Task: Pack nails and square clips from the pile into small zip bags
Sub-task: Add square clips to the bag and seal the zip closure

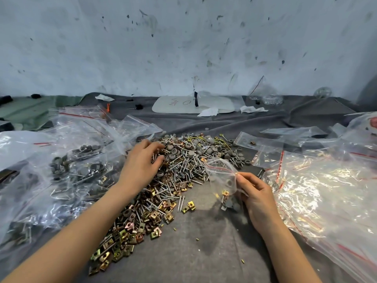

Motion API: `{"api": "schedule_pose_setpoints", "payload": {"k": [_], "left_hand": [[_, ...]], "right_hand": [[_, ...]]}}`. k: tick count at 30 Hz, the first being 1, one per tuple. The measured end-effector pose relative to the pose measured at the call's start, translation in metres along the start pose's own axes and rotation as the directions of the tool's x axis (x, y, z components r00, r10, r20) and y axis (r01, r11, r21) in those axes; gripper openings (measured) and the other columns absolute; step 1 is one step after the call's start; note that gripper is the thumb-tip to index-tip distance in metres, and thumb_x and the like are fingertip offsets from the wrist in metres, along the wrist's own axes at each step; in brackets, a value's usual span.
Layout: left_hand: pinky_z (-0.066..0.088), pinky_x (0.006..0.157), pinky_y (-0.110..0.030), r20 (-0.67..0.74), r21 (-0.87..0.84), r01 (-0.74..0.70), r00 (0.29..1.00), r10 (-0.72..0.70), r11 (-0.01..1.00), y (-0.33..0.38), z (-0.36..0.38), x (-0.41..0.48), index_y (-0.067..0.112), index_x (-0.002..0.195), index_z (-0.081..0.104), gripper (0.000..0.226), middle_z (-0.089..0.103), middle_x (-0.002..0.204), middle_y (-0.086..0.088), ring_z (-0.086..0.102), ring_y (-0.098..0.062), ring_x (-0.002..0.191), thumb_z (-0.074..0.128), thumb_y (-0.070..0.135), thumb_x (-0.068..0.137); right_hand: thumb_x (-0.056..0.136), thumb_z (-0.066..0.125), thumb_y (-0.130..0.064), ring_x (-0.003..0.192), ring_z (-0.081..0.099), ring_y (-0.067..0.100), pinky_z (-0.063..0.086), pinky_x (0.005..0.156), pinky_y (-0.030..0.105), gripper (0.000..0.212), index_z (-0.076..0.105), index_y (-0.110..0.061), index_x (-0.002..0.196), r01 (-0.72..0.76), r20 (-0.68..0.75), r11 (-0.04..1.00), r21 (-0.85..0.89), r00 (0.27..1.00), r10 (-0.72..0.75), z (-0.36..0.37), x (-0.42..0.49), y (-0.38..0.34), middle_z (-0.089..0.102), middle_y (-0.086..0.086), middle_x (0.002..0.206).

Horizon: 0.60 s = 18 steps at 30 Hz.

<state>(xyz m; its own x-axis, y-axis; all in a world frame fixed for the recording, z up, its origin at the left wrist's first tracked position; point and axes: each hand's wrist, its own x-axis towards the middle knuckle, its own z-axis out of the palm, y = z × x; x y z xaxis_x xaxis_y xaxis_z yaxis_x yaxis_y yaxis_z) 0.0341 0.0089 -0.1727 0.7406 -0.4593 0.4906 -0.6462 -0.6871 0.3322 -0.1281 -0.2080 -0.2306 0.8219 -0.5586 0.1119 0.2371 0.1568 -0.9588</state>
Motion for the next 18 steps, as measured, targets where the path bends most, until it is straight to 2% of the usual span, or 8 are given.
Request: {"api": "schedule_pose_setpoints", "payload": {"k": [2, 6, 10, 12, 14, 16, 18], "left_hand": [[0.043, 0.086, -0.039, -0.025, 0.042, -0.061, 0.998, 0.062, 0.997, 0.008, 0.004, 0.005, 0.021, 0.109, 0.067, 0.022, 0.057, 0.1, -0.001, 0.052, -0.022, 0.099, 0.066, 0.024, 0.088], [0.034, 0.095, -0.042, 0.098, 0.219, -0.099, 0.992, 0.079, 0.971, 0.017, 0.01, 0.015, 0.025, 0.097, 0.068, 0.015, 0.061, 0.111, 0.004, 0.049, -0.021, 0.111, 0.064, 0.036, 0.088], [0.03, 0.098, -0.041, 0.121, 0.218, -0.07, 0.992, 0.044, 0.973, 0.018, 0.007, 0.017, 0.026, 0.097, 0.066, 0.012, 0.059, 0.116, 0.005, 0.046, -0.019, 0.113, 0.063, 0.034, 0.089], [0.031, 0.1, -0.041, 0.101, 0.14, -0.075, 0.993, 0.061, 0.987, 0.024, 0.002, 0.013, 0.024, 0.096, 0.065, 0.01, 0.059, 0.114, 0.005, 0.048, -0.018, 0.112, 0.063, 0.031, 0.09], [0.04, 0.095, -0.037, 0.034, -0.093, -0.143, 0.989, 0.147, 0.985, 0.038, -0.007, 0.007, 0.02, 0.094, 0.065, 0.007, 0.062, 0.103, 0.005, 0.054, -0.014, 0.1, 0.065, 0.024, 0.088], [0.047, 0.082, -0.026, 0.024, -0.304, -0.258, 0.96, 0.278, 0.917, 0.061, -0.015, -0.002, 0.018, 0.092, 0.066, 0.006, 0.064, 0.092, 0.008, 0.058, -0.008, 0.085, 0.068, 0.018, 0.086], [0.045, 0.073, -0.013, 0.056, -0.367, -0.329, 0.926, 0.374, 0.87, 0.081, -0.016, -0.01, 0.017, 0.093, 0.066, 0.008, 0.065, 0.09, 0.009, 0.059, -0.003, 0.078, 0.069, 0.016, 0.086]], "right_hand": [[0.071, 0.067, -0.029, 0.078, 0.065, 0.02, 0.052, 0.078, 0.038, 0.013, 0.077, -0.023, 0.078, -0.002, 0.002, 1.0, 0.002, 1.0, 0.002, 0.0, 0.0, 0.0, 0.072, 0.003, 0.079], [0.072, 0.067, -0.029, 0.077, 0.065, 0.017, 0.052, 0.075, 0.03, 0.013, 0.077, -0.022, 0.078, -0.002, 0.009, 1.0, 0.005, 1.0, 0.002, -0.001, 0.001, 0.001, 0.072, 0.002, 0.079], [0.072, 0.066, -0.027, 0.072, 0.066, 0.012, 0.053, 0.066, 0.02, 0.012, 0.077, -0.023, 0.076, 0.011, 0.019, 1.0, 0.017, 1.0, -0.011, -0.001, 0.001, 0.001, 0.071, -0.001, 0.076], [0.072, 0.067, -0.027, 0.071, 0.066, 0.011, 0.052, 0.063, 0.018, 0.012, 0.077, -0.023, 0.077, 0.015, 0.022, 1.0, 0.025, 1.0, -0.016, -0.001, 0.002, 0.001, 0.071, -0.001, 0.075], [0.072, 0.067, -0.028, 0.072, 0.066, 0.011, 0.053, 0.064, 0.018, 0.012, 0.077, -0.022, 0.078, 0.017, 0.019, 1.0, 0.022, 1.0, -0.017, -0.001, 0.003, 0.002, 0.072, -0.001, 0.076], [0.072, 0.068, -0.029, 0.074, 0.067, 0.012, 0.053, 0.066, 0.02, 0.013, 0.077, -0.022, 0.079, 0.016, 0.02, 1.0, 0.011, 1.0, -0.016, -0.002, 0.004, 0.003, 0.072, 0.0, 0.077], [0.072, 0.068, -0.03, 0.075, 0.067, 0.013, 0.053, 0.067, 0.021, 0.014, 0.077, -0.022, 0.079, 0.016, 0.026, 1.0, 0.012, 1.0, -0.016, -0.002, 0.003, 0.004, 0.072, 0.0, 0.078]]}}
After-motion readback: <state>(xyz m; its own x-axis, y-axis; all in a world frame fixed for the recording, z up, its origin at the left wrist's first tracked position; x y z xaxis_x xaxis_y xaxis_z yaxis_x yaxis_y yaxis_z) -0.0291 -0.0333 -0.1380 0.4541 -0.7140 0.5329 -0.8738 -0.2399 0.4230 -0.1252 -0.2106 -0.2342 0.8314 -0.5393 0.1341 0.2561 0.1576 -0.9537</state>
